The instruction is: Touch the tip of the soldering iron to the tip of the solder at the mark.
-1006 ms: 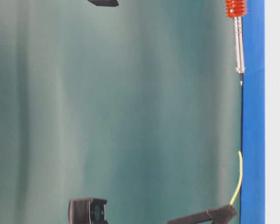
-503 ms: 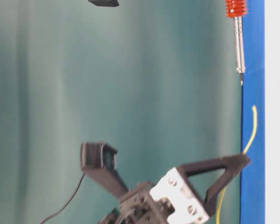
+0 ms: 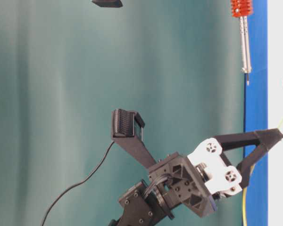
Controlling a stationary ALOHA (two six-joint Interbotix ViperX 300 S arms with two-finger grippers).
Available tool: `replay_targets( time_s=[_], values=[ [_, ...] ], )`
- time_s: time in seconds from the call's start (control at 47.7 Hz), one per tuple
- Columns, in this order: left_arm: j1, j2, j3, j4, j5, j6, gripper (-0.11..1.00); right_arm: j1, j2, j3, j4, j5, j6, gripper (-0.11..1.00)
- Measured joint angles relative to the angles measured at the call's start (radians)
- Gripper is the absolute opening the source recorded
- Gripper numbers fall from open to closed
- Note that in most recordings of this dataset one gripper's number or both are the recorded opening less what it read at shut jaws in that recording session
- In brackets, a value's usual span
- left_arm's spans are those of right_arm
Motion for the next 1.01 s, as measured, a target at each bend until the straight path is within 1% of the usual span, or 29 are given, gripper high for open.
replay_targets(
  time_s=[1.006],
  values=[
    [0.009, 0.018, -0.008, 0.0, 0.002, 0.0, 0.03, 0.0, 0.041, 0.0, 0.002, 0.008, 0.003, 0.06]
  ],
)
